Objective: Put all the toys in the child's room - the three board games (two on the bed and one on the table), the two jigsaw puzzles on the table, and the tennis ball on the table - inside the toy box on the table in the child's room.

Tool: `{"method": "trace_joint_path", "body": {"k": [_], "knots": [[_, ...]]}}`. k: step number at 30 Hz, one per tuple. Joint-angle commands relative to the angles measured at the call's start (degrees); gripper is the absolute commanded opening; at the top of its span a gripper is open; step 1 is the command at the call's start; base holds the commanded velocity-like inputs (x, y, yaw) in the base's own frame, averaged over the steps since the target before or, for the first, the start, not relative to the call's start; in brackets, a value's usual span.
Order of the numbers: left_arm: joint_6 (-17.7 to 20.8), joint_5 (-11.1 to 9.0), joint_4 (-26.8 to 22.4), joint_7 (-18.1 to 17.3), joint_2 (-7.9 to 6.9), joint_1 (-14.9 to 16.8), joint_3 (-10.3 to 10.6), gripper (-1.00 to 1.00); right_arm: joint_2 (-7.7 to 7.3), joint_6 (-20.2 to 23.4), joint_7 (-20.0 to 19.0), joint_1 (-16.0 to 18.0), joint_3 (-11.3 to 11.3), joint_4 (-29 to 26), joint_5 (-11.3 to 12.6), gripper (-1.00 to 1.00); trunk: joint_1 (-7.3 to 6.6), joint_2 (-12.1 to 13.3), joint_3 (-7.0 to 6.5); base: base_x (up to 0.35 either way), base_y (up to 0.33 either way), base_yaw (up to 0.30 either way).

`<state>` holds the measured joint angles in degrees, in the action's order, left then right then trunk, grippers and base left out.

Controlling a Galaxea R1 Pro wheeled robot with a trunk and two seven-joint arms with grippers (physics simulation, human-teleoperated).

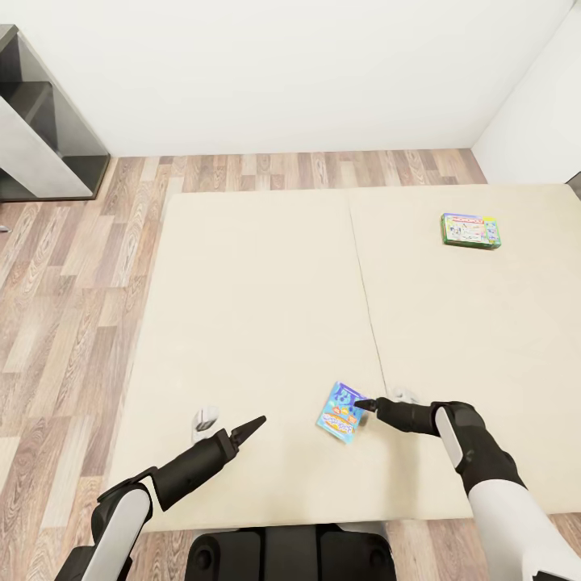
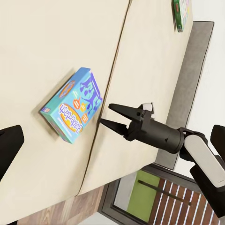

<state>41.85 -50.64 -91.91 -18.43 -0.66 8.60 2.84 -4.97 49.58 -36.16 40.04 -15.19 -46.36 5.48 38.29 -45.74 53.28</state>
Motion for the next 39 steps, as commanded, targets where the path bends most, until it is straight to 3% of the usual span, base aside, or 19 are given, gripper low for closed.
{"method": "trace_joint_path", "body": {"k": [1,15,27,39], "knots": [[0.2,-0.14,-0.02,-0.03,-0.03,0.02,0.02,1.0,-0.01,0.48,0.21,0.01,-0.07,-0.02,0.56,1.0,0.01,-0.04,0.03,0.0,0.0,0.0],[0.1,-0.08,-0.02,0.02,-0.02,0.02,0.05,1.0,-0.01,0.43,0.23,-0.04,0.26,-0.01,0.56,1.0,0.01,-0.04,0.03,0.0,0.0,0.0],[0.08,-0.07,-0.02,0.05,0.0,-0.21,0.04,1.0,0.0,0.36,0.41,-0.04,3.4,0.07,0.55,1.0,0.01,-0.04,0.03,0.0,0.0,0.0],[0.08,-0.07,-0.02,0.06,0.02,-0.31,0.01,1.0,-0.01,0.28,0.46,-0.03,4.32,0.12,0.5,1.0,0.01,-0.04,0.03,0.0,0.0,0.0]]}}
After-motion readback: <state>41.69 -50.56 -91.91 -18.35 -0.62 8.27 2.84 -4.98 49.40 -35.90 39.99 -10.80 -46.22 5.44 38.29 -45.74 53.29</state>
